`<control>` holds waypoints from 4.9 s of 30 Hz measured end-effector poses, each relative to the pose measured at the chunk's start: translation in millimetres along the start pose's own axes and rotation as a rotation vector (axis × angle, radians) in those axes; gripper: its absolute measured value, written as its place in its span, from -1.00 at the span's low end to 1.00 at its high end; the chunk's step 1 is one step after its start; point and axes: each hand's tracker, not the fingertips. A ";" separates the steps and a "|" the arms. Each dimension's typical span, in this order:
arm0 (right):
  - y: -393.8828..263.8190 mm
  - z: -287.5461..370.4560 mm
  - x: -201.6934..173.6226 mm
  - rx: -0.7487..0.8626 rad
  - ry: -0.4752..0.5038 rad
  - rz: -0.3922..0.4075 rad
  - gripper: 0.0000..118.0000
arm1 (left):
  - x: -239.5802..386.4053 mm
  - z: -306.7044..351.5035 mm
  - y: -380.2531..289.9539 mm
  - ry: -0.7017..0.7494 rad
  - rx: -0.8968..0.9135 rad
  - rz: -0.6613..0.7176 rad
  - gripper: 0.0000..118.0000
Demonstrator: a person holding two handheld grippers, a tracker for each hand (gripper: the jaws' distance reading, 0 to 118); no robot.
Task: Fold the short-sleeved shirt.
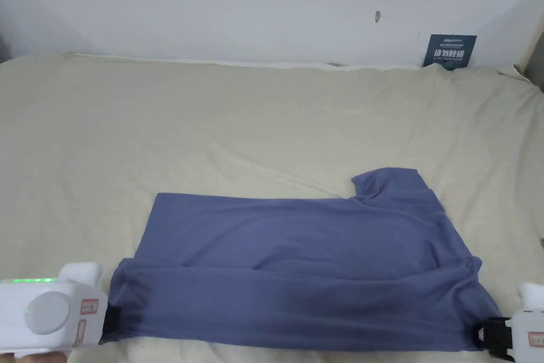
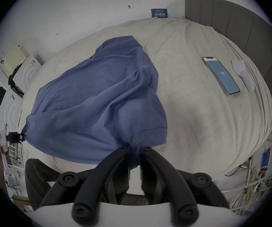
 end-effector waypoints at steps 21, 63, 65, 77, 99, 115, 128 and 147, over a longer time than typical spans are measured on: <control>197.9 -64.3 -35.6 0.058 -0.088 0.079 -1.00 | 32.3 -84.4 232.5 0.041 0.132 0.043 0.99; 233.2 -47.3 -18.5 0.150 0.002 0.185 -0.98 | 33.8 -52.5 225.1 0.040 0.189 -0.003 -1.00; 224.4 -31.5 -18.0 0.169 0.008 0.178 -0.98 | 27.5 -39.0 215.9 0.030 0.211 0.027 -1.00; 133.4 58.3 -7.5 0.282 0.087 0.112 -0.98 | 10.9 40.9 115.8 0.008 0.342 0.058 -1.00; -18.5 33.8 32.0 0.095 -0.012 0.013 0.99 | -26.0 17.3 -39.6 0.039 0.187 0.020 0.88; -16.6 64.4 -22.4 0.141 0.055 -0.025 -1.00 | -70.9 24.0 -2.7 -0.299 0.143 0.218 -1.00; -9.3 97.5 -51.5 0.220 0.069 -0.024 -1.00 | -93.4 -46.7 35.0 -0.710 -0.012 0.204 0.98; -9.5 114.3 -63.0 0.259 0.114 -0.025 -0.99 | -83.7 -100.5 28.6 -0.865 -0.108 0.300 -0.89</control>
